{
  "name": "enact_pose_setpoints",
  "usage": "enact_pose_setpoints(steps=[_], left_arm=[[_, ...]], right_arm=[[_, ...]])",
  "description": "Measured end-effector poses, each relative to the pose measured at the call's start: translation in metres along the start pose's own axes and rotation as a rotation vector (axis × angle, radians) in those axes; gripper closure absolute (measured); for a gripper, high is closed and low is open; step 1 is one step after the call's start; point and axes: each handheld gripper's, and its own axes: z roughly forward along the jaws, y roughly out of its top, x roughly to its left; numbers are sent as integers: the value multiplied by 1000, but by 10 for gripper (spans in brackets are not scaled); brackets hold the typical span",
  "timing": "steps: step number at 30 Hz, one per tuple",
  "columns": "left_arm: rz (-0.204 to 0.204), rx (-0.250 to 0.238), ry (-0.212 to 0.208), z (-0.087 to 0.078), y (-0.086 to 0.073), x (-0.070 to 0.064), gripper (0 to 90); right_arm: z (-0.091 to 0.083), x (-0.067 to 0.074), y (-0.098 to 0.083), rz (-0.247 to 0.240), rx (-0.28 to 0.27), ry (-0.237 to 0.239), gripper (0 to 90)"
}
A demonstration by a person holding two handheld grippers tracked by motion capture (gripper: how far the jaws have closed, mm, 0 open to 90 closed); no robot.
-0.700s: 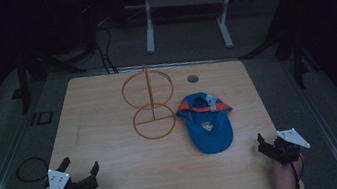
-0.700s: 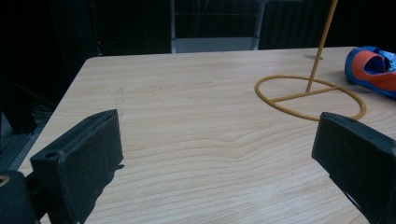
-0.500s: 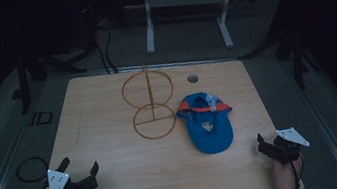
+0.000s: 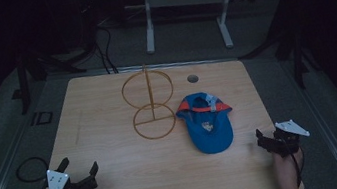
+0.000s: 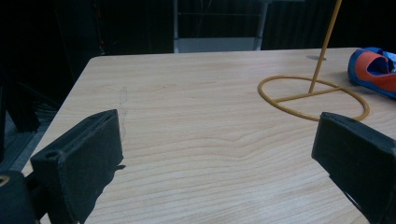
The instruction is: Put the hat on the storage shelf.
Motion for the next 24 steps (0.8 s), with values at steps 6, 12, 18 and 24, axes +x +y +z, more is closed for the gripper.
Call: enact_pose_setpoints(steps=[6, 12, 18, 24], left_arm=[[-1, 2, 2, 0, 0, 0, 22], [0, 5, -2, 0, 0, 0, 22], [-8, 7, -9, 0, -1, 0, 22], [-13, 4, -11, 0, 0, 0, 22]], right_arm=[[-1, 0, 23, -3, -22, 64, 138], [1, 2, 47, -8, -41, 139, 137], [6, 10, 72, -43, -51, 283, 138], [11, 28, 92, -114, -60, 330, 138]])
